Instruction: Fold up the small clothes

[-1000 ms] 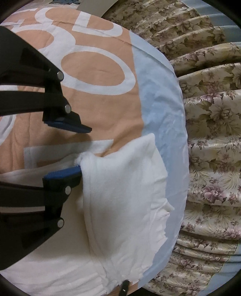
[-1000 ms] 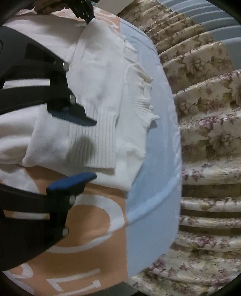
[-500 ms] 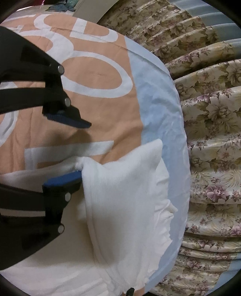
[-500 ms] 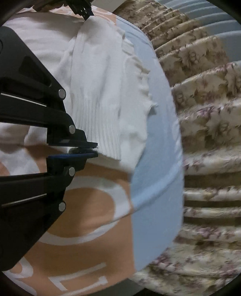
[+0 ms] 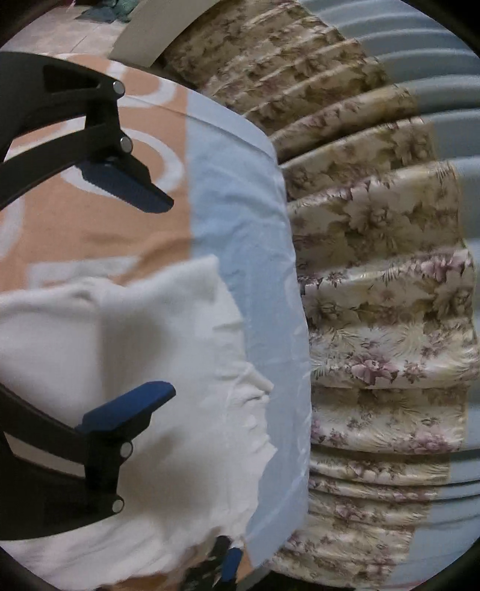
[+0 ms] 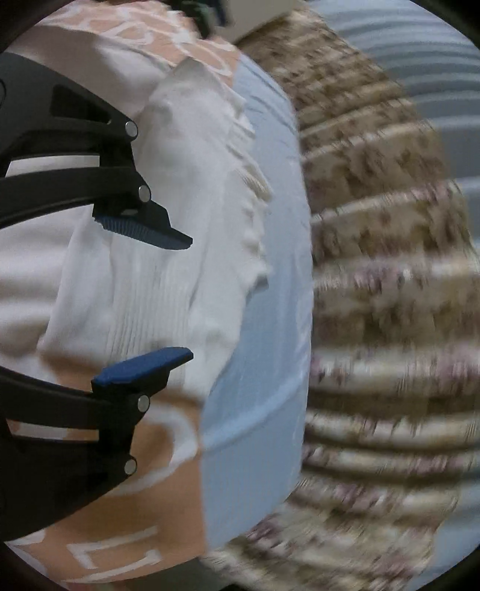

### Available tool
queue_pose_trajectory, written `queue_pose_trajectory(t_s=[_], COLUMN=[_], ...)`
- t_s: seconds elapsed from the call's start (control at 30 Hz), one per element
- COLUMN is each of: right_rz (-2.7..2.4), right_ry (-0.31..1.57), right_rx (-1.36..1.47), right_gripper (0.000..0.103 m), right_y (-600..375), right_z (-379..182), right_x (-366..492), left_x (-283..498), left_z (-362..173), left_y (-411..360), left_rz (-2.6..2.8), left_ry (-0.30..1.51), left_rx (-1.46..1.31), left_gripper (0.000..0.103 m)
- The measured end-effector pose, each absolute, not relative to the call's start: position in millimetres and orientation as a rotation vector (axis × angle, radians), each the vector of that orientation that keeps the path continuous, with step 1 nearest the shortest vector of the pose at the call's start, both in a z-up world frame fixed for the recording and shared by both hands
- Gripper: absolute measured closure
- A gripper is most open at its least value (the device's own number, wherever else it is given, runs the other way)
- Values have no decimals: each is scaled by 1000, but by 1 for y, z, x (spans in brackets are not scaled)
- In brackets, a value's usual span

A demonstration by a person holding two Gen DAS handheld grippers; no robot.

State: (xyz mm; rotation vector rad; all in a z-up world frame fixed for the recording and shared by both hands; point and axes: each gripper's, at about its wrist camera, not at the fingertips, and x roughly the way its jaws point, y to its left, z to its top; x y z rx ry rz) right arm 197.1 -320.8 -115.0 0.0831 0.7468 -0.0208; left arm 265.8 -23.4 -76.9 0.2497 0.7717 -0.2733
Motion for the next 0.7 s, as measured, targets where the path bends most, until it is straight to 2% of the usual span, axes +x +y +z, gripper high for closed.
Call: queue_pose_trajectory(t_s=[0.13,0.23,0.43,0.63,0.7], right_rz=[33,57,79,-6,-25], right_ry=[794,831,879,871,868], right_rx=[45,26,-21,43,73], right_gripper=[47,47,47,48,55], right_y=[-288,-274,-258,-294,-309], right_z=[-131,-144,-168,-166,-165], right_x=[220,229,233,226,222], left_x=[306,314,311,307,308], left_z=[-121,-143,-150,-150,-151], left_y=[-43,-45,-33,-30,-31], left_rz=[-292,-264,-296,-307,-305], left_ry=[896,926,936,946,943], left_rx=[219,222,189,166,169], left_gripper=[11,12,10,10,10])
